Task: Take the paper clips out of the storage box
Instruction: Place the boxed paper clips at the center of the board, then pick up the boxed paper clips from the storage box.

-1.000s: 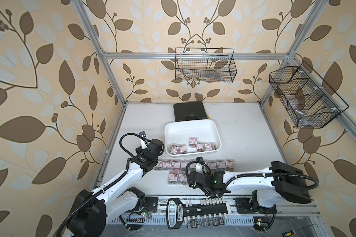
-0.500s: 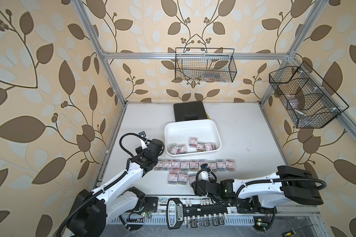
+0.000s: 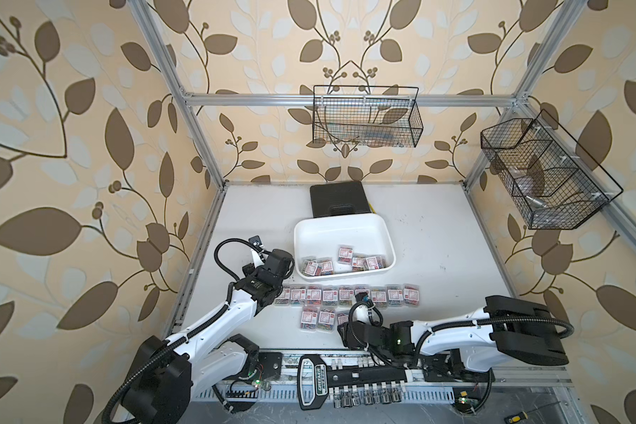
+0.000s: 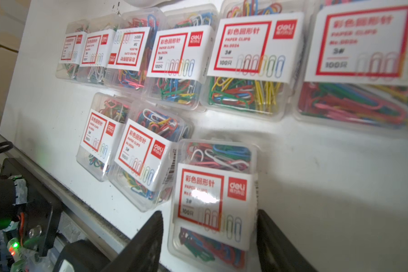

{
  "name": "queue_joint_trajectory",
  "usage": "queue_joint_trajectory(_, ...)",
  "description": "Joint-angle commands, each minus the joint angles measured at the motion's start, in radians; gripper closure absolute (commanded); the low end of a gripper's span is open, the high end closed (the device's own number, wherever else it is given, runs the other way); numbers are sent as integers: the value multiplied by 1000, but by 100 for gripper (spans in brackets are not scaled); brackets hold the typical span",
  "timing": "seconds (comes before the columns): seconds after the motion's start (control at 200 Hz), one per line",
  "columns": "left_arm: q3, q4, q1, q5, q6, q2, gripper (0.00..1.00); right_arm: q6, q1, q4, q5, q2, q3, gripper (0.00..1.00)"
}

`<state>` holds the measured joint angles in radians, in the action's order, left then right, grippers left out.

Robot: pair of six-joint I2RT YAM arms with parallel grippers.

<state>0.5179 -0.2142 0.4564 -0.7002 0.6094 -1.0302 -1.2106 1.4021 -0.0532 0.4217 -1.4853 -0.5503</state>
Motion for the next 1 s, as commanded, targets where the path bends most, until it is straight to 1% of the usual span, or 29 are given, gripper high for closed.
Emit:
queue_joint_trajectory(0.0,15,-5,-10,-41,19,2,13,-1,-3,9,8,-32,-31,37)
queue_joint_trajectory(0.195,16,-5,-10,-41,19,1,13,27,-5,17,3,-87,-77,37)
queue_joint_trajectory(0.32,16,-4,-10,-39,19,-1,13,52,-9,71,13,-79,-114,37)
queue_joint_trajectory(0.425,21,-9,-11,-39,19,-9,13,76,-33,148,32,-15,-138,34)
queue_joint_trajectory(0.57,22,-7,-10,-35,17,-11,13,137,-99,250,51,132,-164,29)
queue_joint_trajectory(0.705,18,13,-10,-24,2,-10,13,233,-190,341,74,238,-228,26)
queue_joint_trajectory(0.795,16,32,-10,-13,-13,-11,13,297,-297,361,43,265,-271,25)
queue_joint_trajectory(0.9,14,55,-10,12,-38,-13,13,371,-436,359,-8,241,-331,25)
queue_joint_trajectory(0.995,14,62,-10,19,-44,-13,12,429,-541,365,-32,181,-401,25)
